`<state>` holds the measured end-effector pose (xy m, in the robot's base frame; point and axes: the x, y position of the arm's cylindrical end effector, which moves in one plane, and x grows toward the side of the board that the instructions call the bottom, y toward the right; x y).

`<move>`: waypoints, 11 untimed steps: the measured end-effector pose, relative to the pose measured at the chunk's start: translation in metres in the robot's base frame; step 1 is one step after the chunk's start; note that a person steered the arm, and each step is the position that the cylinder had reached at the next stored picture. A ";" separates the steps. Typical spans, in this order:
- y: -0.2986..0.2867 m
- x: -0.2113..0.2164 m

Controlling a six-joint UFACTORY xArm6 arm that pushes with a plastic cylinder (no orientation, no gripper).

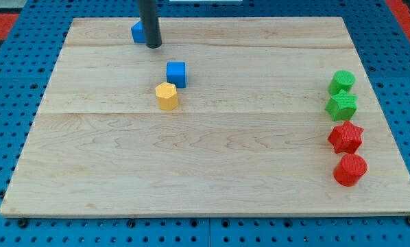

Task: Place the blue triangle to the top left of the blue cube

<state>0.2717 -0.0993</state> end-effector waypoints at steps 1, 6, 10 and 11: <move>-0.062 -0.001; 0.026 0.009; 0.071 0.009; 0.047 0.024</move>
